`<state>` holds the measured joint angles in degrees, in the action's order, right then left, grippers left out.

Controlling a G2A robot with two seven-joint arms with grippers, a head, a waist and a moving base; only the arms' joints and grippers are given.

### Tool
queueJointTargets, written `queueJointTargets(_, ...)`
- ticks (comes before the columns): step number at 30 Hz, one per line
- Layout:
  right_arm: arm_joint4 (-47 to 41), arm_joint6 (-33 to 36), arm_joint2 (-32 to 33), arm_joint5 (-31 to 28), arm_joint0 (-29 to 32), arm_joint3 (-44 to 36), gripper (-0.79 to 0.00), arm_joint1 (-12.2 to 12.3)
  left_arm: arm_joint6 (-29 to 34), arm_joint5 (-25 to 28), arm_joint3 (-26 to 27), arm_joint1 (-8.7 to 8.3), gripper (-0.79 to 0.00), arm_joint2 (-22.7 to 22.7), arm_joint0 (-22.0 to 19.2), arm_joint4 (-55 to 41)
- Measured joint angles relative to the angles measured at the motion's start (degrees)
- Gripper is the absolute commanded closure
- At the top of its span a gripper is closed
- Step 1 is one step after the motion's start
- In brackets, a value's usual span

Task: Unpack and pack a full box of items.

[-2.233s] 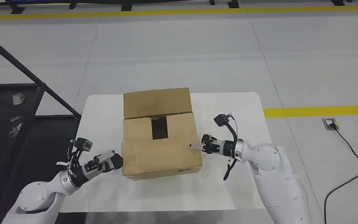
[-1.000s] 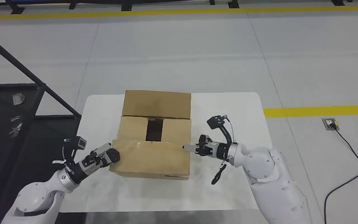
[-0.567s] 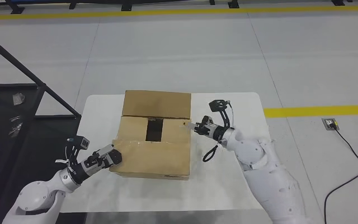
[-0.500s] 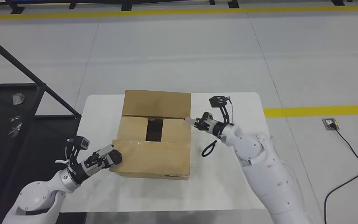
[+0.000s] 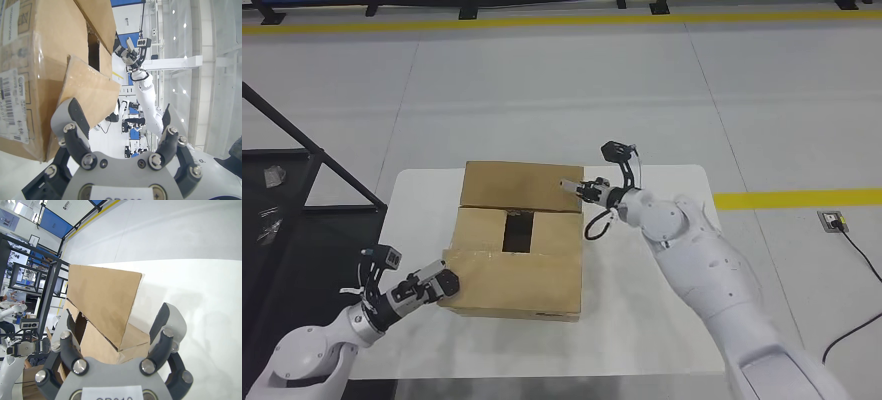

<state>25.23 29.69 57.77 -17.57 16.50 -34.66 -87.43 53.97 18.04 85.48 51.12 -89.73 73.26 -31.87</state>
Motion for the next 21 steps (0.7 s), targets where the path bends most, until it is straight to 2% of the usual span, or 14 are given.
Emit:
queueJointTargets(9,-8.80,2.91,0.74,-12.06,-4.69,11.78,-0.785,-1.76,0.40,-0.48,-0.17,0.09,-0.785,-0.11,-0.42,0.88)
queueJointTargets(17,-19.23,14.76,4.75,-30.43,-5.48,16.49,-0.785,-0.43,0.57,-0.98,-0.71,0.26,-0.785,0.33,-1.13,1.19)
queueJointTargets(19,-21.06,17.12,5.46,-32.24,-5.58,17.15,-0.785,-0.02,0.55,-1.14,-0.82,0.32,-0.785,0.56,-1.34,1.32)
queueJointTargets(21,-20.80,16.73,5.64,-31.02,-5.94,17.80,-0.785,0.30,0.54,-1.26,-0.84,0.37,-0.785,0.77,-1.50,1.50)
